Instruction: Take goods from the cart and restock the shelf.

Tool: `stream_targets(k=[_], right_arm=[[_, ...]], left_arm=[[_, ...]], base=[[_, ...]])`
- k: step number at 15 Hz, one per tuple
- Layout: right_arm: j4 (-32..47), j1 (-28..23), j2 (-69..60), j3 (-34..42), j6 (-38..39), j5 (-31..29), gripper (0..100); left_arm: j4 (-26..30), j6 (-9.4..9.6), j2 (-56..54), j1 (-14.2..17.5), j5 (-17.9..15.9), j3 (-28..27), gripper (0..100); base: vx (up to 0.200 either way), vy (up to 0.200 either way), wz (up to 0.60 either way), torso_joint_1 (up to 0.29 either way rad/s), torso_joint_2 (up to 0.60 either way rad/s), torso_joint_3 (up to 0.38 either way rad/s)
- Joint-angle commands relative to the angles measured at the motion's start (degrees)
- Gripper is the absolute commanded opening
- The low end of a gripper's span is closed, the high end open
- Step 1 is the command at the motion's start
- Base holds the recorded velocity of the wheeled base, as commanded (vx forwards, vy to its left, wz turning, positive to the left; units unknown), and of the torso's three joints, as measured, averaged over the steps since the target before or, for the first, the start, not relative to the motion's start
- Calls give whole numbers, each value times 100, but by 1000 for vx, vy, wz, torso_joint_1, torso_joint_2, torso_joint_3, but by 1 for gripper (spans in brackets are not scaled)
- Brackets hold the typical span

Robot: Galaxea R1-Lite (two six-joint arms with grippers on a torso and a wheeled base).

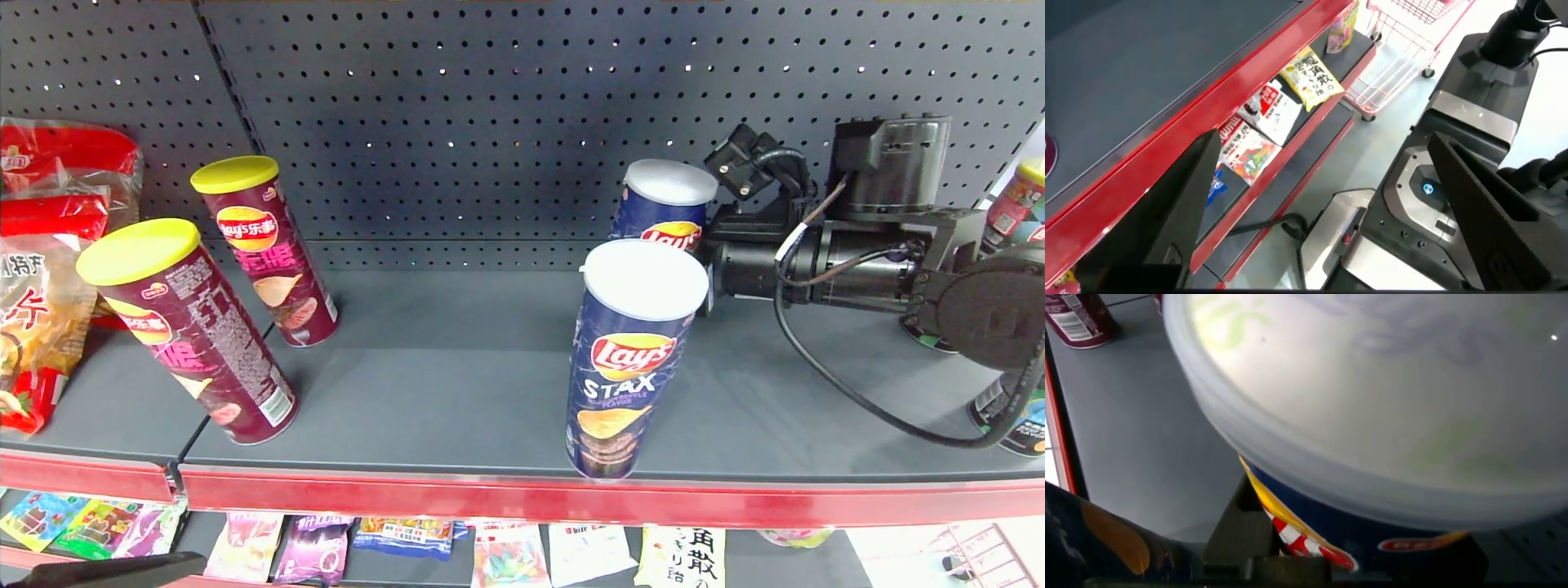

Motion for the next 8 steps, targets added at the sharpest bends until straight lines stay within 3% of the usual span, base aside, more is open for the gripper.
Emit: stream_targets(k=[1, 3, 4, 8], right_arm=[[-3, 10, 15, 17, -8, 10, 0], [-3, 19, 15, 17, -8, 10, 0], [-3, 10, 15, 43, -96, 1, 100], [-12, -7, -135, 272, -113, -8, 100]], left_arm=[[-1, 0, 36, 2, -1, 4, 100], [-1, 0, 36, 2, -1, 4, 100], [-1, 0, 36, 2, -1, 4, 100], [-1, 0, 124, 2, -1, 4, 100]], base=[[0, 0, 0, 0, 0, 0], [0, 0, 0, 0, 0, 0], [0, 0, 0, 0, 0, 0], [0, 0, 0, 0, 0, 0]])
